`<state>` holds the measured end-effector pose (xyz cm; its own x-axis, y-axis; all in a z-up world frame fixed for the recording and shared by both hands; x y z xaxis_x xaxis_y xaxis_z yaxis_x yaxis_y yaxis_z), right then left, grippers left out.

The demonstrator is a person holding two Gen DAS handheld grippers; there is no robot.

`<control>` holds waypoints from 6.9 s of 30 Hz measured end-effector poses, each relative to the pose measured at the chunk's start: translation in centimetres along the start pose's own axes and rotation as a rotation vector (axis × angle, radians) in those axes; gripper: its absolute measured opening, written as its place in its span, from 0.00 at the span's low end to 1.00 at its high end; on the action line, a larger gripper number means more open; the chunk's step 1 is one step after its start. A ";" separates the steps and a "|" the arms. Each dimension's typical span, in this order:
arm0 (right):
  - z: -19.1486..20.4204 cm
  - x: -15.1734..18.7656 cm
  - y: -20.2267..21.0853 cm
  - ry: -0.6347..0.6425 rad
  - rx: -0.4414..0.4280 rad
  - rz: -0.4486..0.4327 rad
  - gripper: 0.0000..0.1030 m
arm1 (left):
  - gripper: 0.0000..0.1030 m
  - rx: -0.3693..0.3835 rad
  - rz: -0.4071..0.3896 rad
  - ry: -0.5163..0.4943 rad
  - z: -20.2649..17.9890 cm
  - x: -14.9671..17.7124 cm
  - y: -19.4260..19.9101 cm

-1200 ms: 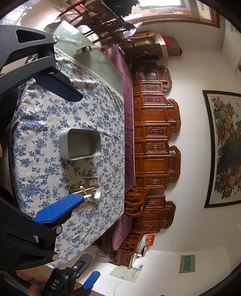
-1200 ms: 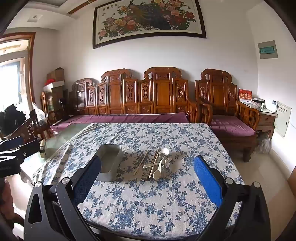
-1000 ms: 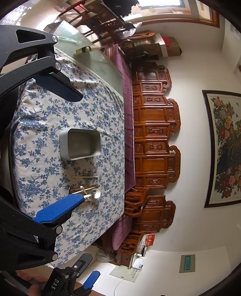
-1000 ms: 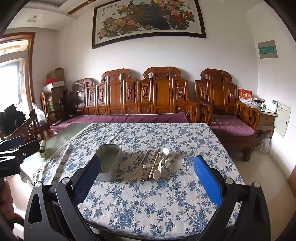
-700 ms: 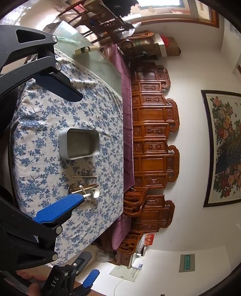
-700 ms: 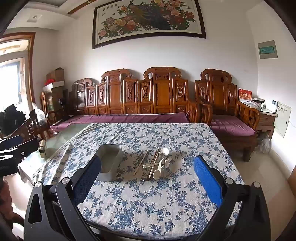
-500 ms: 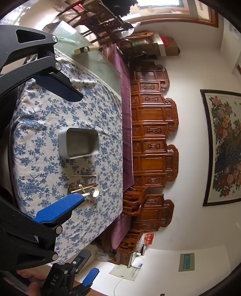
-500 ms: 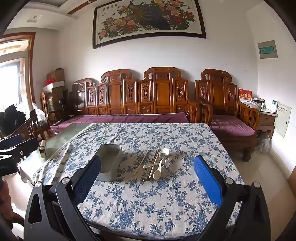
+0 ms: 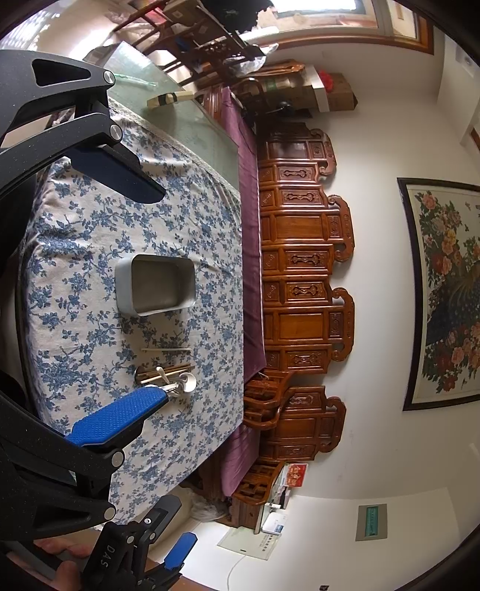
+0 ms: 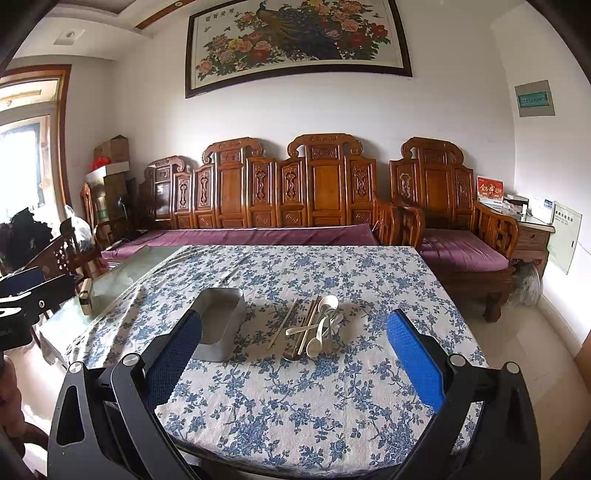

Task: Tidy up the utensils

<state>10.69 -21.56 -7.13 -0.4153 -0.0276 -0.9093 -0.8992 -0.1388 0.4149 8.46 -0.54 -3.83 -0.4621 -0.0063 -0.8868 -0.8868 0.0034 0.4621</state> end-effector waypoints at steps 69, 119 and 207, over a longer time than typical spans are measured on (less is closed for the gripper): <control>-1.3 3.3 -4.8 0.002 -0.017 0.086 0.98 | 0.94 0.042 0.251 -0.058 -2.0 6.4 -8.8; -9.9 12.8 -29.8 -0.026 -0.085 0.422 0.64 | 0.35 0.370 0.644 -0.168 -17.1 11.1 -37.2; -7.6 14.2 -38.4 0.085 -0.069 0.556 0.07 | 0.11 0.368 0.293 -0.113 -8.8 6.0 -29.0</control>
<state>40.37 -24.11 -36.28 -0.8091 -0.1937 -0.5549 -0.5358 -0.1448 0.8318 31.36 -9.48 -22.45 -0.6713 0.1560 -0.7246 -0.6512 0.3427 0.6771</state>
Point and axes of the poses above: each gripper's, at about its wrist camera, not at the fingertips, and y roughly against the way its jaws point, z to its left, x to its underside, the point moved 10 cm from there along -y, roughly the way its jaws point, and after that the axes turned 2 degrees about y, right-handed, at the moved point
